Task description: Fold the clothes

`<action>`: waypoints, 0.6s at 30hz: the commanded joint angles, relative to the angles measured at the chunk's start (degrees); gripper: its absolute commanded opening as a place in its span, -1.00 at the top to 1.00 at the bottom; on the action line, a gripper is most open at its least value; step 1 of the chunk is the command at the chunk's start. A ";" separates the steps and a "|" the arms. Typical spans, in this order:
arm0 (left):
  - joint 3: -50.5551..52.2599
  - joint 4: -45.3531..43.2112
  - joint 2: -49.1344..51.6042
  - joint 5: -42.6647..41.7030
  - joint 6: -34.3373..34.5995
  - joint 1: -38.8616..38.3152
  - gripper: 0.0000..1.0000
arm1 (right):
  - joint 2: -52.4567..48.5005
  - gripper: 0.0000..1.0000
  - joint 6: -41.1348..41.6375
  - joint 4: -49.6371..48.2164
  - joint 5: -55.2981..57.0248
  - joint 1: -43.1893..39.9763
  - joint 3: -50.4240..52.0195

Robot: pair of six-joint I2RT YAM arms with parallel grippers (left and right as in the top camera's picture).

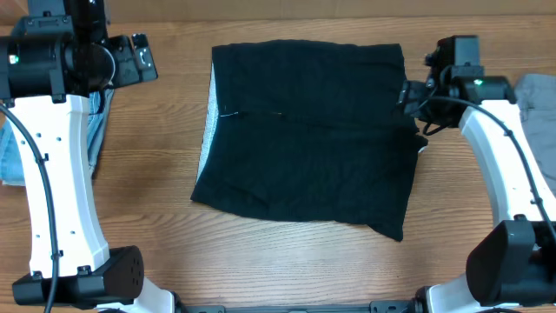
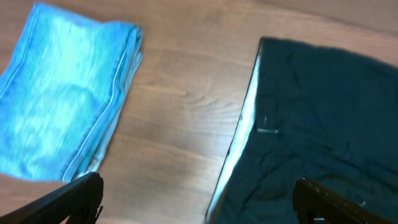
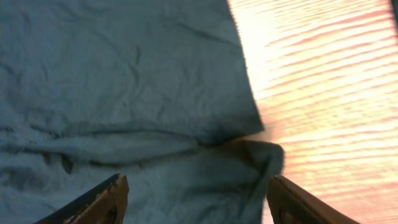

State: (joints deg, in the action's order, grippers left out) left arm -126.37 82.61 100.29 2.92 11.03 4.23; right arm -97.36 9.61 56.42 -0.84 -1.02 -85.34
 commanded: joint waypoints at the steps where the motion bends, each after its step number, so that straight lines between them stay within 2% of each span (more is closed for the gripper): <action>1: -0.35 1.33 -1.95 1.99 2.32 -0.24 -1.00 | 0.28 -0.51 0.94 3.45 0.09 -1.81 -8.81; 6: 0.13 1.60 -8.26 2.62 2.34 -2.60 -1.00 | 0.28 -0.54 0.94 7.17 -2.25 -2.45 -14.82; 10: 3.69 1.31 -14.78 10.03 4.44 -7.41 -1.00 | 0.28 -0.54 0.92 8.96 -2.25 -2.45 -14.82; 11: 6.82 0.35 -17.46 12.76 5.97 -10.38 -1.00 | 0.28 -0.54 0.92 9.99 -2.25 -2.45 -14.82; 14: 13.44 -2.78 -20.74 13.14 5.97 -14.47 -1.00 | 0.28 -0.57 0.92 12.07 -2.25 -2.45 -14.82; 18: 25.42 -8.31 -20.46 9.92 8.09 -15.10 -1.00 | 0.28 -0.66 0.92 16.63 -2.25 -2.45 -14.82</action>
State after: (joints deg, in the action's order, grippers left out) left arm -108.25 77.06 77.82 13.56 16.69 -10.83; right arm -97.36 10.46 71.72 -2.74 -3.33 -98.80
